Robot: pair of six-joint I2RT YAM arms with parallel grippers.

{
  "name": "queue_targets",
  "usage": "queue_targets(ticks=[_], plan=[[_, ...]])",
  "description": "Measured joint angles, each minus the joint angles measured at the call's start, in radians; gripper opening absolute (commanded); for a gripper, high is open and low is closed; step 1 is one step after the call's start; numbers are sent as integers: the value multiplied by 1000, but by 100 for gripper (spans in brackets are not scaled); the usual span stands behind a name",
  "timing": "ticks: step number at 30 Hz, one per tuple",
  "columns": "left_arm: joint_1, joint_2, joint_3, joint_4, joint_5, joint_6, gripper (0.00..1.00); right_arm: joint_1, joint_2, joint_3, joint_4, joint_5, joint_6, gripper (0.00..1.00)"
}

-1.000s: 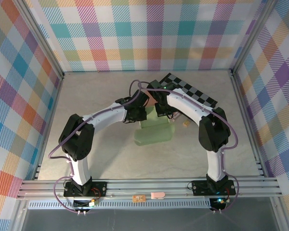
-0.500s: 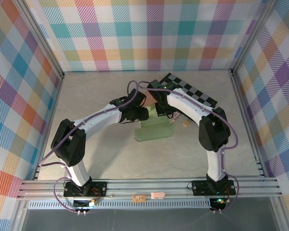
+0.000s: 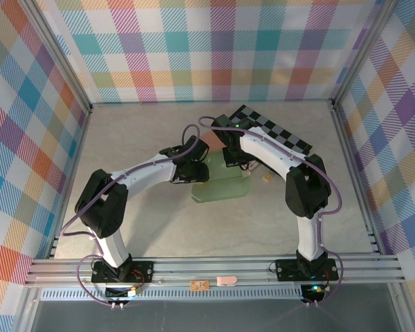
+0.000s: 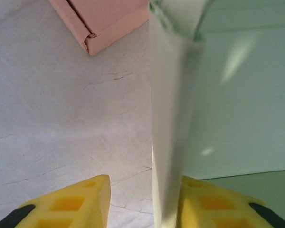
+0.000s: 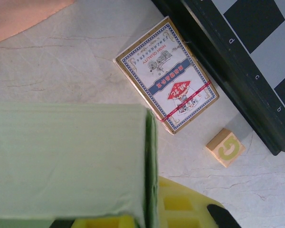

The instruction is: Fold the paper box

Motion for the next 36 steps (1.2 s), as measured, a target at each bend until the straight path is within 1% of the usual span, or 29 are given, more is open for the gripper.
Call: queue_targets(ticks=[3,5,7,9,17,18,19,21,22,23,25,29,36], plan=[[-1,29,0,17,0,0,30,0,0,0,1,0,0,0],[-4,43,0,26,-1,-3,21,0,0,0,3,-3,0,0],[-11,47,1,31,-11,-5,10,0,0,0,6,-6,0,0],[-19,47,6,27,-38,-8,0,5,0,0,10,-6,3,0],[-66,44,31,-30,-183,-53,0,8,0,-1,29,-8,23,0],[-69,41,31,-34,-195,-60,5,8,0,-1,28,-7,26,0],[-72,37,31,-36,-201,-65,12,8,0,-1,27,-7,26,0],[-73,23,31,-42,-212,-72,30,8,0,-1,27,-6,30,0],[-72,14,32,-48,-217,-73,37,8,0,-1,25,-3,31,0],[-72,5,34,-59,-222,-76,43,7,0,-1,23,0,34,0],[-72,-17,40,-67,-224,-80,49,7,0,-1,22,2,36,0],[-71,-67,68,-70,-201,-82,52,7,0,-1,21,3,44,0],[-69,-131,94,-92,-167,-103,51,6,-1,-9,23,3,60,0]])
